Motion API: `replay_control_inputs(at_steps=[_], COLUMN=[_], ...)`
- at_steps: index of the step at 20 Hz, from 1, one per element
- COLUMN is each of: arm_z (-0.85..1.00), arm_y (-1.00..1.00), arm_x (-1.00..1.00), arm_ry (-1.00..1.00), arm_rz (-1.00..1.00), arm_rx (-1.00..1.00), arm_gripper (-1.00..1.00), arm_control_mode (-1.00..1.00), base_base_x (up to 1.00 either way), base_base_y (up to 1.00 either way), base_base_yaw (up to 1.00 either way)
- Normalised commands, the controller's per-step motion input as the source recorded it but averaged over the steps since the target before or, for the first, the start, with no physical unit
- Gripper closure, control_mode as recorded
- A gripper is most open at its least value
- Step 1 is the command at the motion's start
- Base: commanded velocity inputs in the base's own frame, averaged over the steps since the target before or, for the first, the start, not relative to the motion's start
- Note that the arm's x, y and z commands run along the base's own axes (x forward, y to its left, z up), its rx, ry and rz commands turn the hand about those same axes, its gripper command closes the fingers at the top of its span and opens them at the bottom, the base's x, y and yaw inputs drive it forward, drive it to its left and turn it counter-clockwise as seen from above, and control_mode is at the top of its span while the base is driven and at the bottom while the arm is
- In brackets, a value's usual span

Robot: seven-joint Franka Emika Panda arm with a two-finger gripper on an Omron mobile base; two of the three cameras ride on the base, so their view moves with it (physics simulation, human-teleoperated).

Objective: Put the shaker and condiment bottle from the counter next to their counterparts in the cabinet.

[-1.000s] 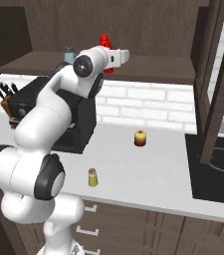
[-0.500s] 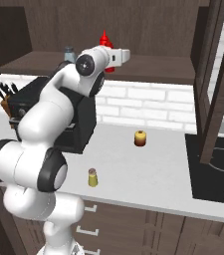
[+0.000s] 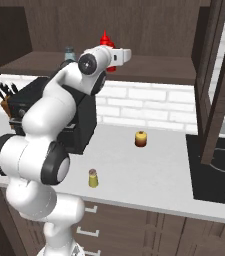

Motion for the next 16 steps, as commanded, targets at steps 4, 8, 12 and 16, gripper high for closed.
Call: replay_control_inputs(at_steps=[4, 8, 12, 16], arm_z=[-0.04, -0.01, 0.00, -0.01], arm_y=[-0.05, -0.06, -0.04, -0.06], arm_x=[0.08, 0.09, 0.11, 0.17], arm_ry=[0.00, 0.00, 0.00, 0.00], arm_rz=[0.00, 0.00, 0.00, 0.00], arm_rx=[0.00, 0.00, 0.00, 0.00], arm_gripper=[1.00, 1.00, 1.00, 1.00], arm_control_mode=[-1.00, -1.00, -1.00, -1.00], base_base_x=[0.00, 0.00, 0.00, 0.00], base_base_y=[0.00, 0.00, 0.00, 0.00], base_base_yaw=[0.00, 0.00, 0.00, 0.00])
